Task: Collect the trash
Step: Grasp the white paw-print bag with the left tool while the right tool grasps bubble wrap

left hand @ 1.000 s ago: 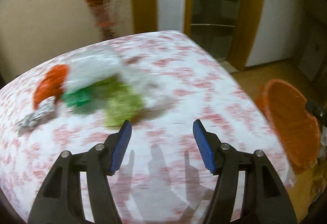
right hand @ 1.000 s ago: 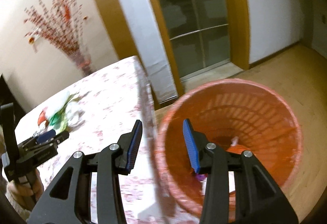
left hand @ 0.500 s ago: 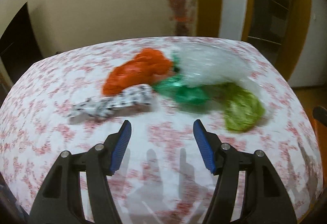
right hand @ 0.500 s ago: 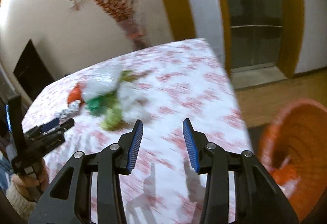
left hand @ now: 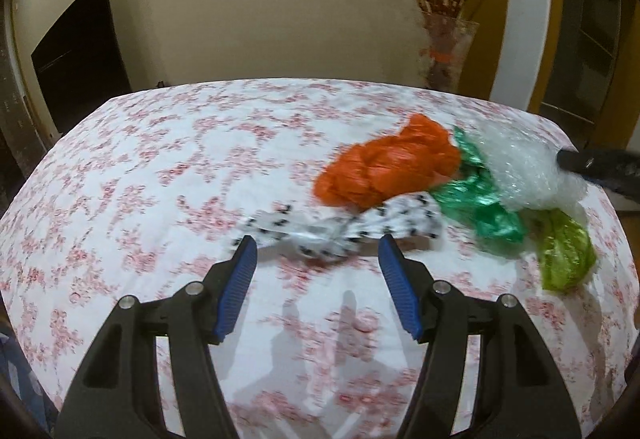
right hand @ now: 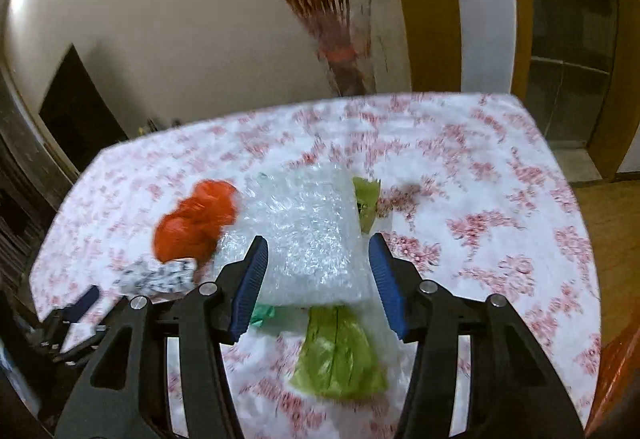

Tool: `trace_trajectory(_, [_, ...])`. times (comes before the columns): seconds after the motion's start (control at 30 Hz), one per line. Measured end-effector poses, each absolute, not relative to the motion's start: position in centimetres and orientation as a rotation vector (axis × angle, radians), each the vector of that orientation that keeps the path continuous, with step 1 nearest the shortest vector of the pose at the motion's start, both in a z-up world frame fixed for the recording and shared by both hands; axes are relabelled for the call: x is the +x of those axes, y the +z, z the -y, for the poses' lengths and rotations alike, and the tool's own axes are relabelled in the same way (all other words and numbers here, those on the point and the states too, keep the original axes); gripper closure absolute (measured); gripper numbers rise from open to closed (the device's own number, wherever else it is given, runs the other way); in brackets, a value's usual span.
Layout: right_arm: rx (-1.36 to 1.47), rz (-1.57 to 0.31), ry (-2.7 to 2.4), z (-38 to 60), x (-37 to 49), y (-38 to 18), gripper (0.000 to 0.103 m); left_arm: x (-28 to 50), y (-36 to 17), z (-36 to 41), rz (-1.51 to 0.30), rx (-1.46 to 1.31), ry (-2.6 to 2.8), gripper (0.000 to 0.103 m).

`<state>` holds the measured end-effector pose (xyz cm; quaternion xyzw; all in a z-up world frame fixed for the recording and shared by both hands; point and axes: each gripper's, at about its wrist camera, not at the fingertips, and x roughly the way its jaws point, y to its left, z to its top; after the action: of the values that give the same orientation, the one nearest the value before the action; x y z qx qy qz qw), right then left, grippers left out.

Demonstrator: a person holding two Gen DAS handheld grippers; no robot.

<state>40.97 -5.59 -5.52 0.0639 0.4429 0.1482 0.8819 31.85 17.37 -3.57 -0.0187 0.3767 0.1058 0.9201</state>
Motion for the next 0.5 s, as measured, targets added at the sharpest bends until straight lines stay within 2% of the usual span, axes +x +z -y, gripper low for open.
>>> trace_trajectory(0.03, [0.129, -0.947, 0.314, 5.3, 41.2, -6.2, 0.053, 31.9, -3.6, -17.7, -0.774, -0.039, 0.220, 0.041])
trace_trajectory(0.1, [0.120, -0.954, 0.323, 5.2, 41.0, -6.8, 0.082, 32.0, -3.7, -18.4, -0.774, -0.042, 0.222, 0.041])
trace_trajectory(0.17, [0.107, -0.931, 0.329, 5.3, 40.3, -6.7, 0.093, 32.3, -3.8, -19.0, -0.779, -0.050, 0.220, 0.041])
trace_trajectory(0.5, [0.195, -0.816, 0.369, 8.1, 37.8, -3.5, 0.097, 33.8, -4.5, -20.2, -0.818, -0.126, 0.186, 0.041])
